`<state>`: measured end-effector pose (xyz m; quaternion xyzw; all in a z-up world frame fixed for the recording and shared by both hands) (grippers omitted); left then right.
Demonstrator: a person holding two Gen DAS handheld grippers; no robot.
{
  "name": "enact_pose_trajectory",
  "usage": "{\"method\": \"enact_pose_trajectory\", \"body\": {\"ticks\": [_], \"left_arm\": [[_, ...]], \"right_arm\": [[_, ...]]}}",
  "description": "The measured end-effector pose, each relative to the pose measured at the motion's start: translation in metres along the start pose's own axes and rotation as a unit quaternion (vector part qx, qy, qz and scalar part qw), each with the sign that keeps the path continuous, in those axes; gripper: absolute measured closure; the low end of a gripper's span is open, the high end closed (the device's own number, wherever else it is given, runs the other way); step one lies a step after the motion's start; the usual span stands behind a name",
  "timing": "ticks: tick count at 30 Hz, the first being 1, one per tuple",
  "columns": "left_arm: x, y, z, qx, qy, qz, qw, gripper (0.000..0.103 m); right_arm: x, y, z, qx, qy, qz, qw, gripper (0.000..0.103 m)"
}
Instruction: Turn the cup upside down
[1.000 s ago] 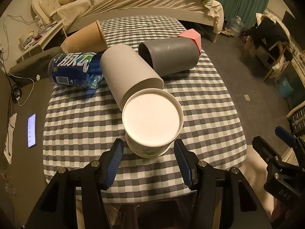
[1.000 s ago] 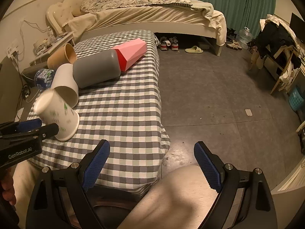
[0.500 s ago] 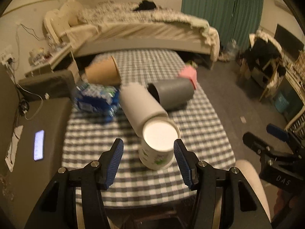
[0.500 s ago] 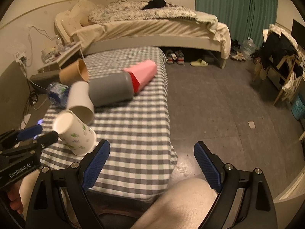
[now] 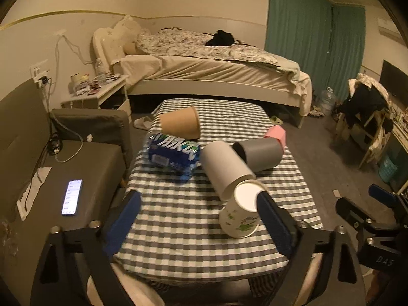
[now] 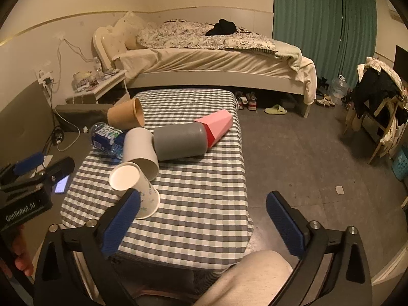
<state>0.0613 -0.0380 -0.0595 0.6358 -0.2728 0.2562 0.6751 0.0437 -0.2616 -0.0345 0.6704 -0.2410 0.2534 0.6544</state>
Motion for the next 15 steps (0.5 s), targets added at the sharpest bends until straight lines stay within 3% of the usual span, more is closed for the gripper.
{"method": "enact_pose_trajectory", "body": {"ticks": [15], "left_arm": [[-0.016,0.000,-0.018,0.016,0.002,-0.002,0.9999,0.005]], "right_arm": [[-0.010,-0.008,-0.014,-0.007,0.005,-0.005,1.000,0.000]]}}
Point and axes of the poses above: each gripper's, at about its wrist camera, not at the fingertips, and y roughly against the way its jaws point, z to its right, x to its top, the point moved 8 cm from there along -y, roughly the way its jaws point, and after that the axes turned 5 degrees about -z, right-handed, at the moved point
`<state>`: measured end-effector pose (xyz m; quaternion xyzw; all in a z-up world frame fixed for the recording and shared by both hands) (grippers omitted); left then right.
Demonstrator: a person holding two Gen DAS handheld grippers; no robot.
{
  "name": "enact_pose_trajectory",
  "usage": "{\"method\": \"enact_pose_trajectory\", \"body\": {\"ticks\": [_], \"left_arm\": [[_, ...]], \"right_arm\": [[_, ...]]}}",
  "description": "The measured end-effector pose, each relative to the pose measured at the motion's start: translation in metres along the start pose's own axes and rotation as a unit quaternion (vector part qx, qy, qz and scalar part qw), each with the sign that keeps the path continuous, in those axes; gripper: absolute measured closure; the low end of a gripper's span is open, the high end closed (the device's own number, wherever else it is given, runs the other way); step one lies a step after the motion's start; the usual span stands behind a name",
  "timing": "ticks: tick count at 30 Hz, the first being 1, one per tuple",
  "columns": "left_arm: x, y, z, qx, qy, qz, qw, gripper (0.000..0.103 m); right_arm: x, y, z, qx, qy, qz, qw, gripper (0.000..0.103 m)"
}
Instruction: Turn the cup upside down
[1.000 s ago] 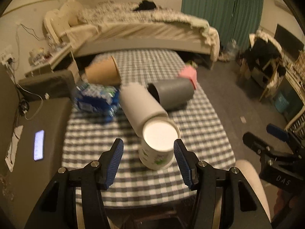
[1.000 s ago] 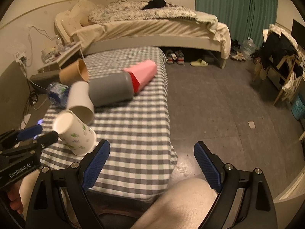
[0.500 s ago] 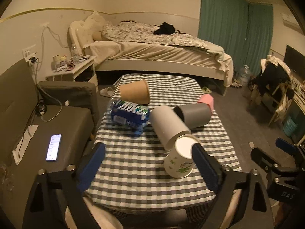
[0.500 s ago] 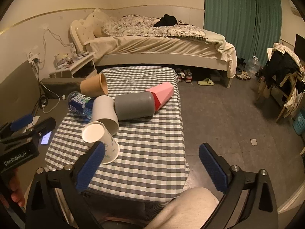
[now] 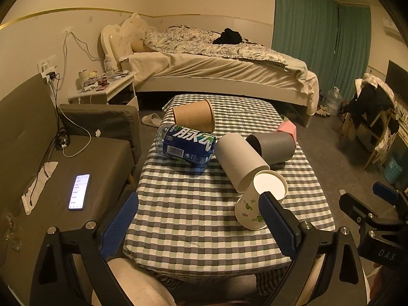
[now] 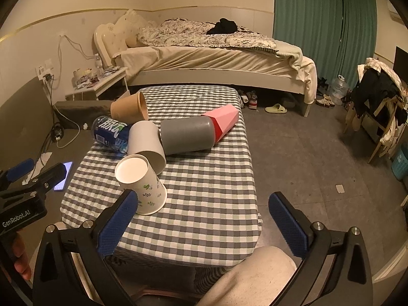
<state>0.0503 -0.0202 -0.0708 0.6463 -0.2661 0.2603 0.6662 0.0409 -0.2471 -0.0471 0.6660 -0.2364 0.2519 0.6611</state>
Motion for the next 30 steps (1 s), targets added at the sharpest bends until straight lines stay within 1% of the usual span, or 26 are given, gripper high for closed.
{"method": "enact_pose_trajectory", "body": {"ticks": [6,20,30], "left_arm": [[0.0003,0.0015,0.0033,0.001,-0.010,0.004,0.9999,0.005],[0.0039,0.0083,0.0044,0.012,-0.015,0.017,0.9997,0.005],[0.0030,0.0092,0.0052,0.014,-0.016,0.014,0.9997,0.005]], "right_arm": [[0.0024,0.0014,0.0003,-0.002,-0.004,0.005,1.000,0.000],[0.0029,0.0041,0.0024,-0.004,-0.010,0.010,1.000,0.000],[0.0013,0.0058,0.0056,-0.005,-0.012,0.007,1.000,0.000]]}}
Point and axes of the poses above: each gripper's, at about its wrist camera, not at the fingertips, and y roughly against the way its jaws point, z to its right, x to its top, the point moved 8 cm from there along -y, roughly the way its jaws point, and after that the axes turned 5 degrees about -z, right-handed, at the moved point
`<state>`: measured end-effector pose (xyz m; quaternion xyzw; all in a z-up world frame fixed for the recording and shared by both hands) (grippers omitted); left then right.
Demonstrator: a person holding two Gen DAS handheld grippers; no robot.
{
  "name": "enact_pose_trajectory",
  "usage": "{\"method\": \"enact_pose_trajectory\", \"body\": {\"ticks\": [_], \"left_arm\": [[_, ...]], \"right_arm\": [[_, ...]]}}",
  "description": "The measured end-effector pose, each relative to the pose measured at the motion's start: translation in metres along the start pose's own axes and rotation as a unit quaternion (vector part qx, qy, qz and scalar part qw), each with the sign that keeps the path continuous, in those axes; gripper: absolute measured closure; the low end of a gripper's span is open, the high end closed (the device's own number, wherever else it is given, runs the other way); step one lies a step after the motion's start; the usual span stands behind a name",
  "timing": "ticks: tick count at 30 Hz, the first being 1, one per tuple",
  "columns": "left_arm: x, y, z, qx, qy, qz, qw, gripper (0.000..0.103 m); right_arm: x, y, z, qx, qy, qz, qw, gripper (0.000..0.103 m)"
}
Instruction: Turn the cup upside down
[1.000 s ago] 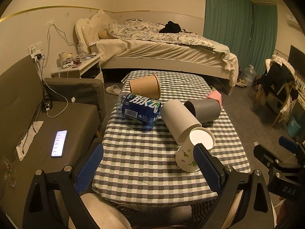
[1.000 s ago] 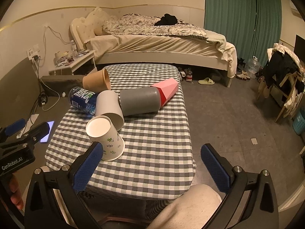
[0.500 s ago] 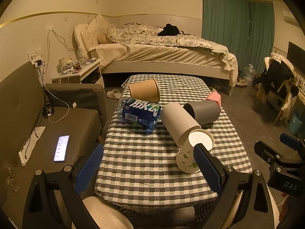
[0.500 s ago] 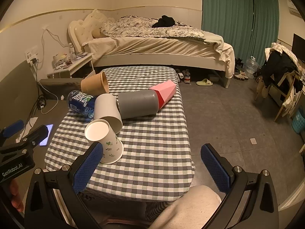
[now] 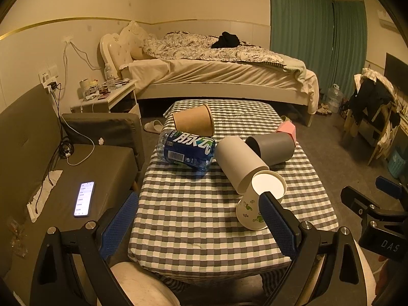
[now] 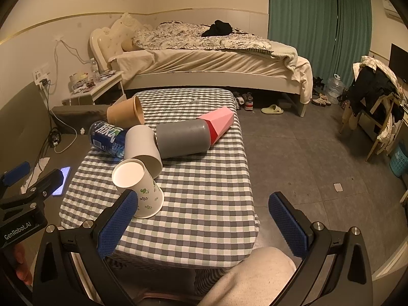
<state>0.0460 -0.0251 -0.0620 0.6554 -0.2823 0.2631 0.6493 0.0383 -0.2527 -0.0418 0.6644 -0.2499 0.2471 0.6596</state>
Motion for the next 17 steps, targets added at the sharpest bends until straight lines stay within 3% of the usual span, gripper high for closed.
{"method": "enact_pose_trajectory", "body": {"ticks": [17], "left_arm": [[-0.0008,-0.0030,-0.0047,0.008,0.005,-0.001,1.0000,0.005]], "right_arm": [[-0.0024,-0.0048,-0.0026,-0.004,0.005,-0.008,1.000,0.000]]}}
Point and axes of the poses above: each gripper's, at about its wrist camera, not at the fingertips, and y roughly against the way its jaws point, z to its right, x to its top, the point moved 8 cm from there along -y, roughly the way its jaws point, and after that the axes turned 5 degrees about -z, right-handed, at the moved point
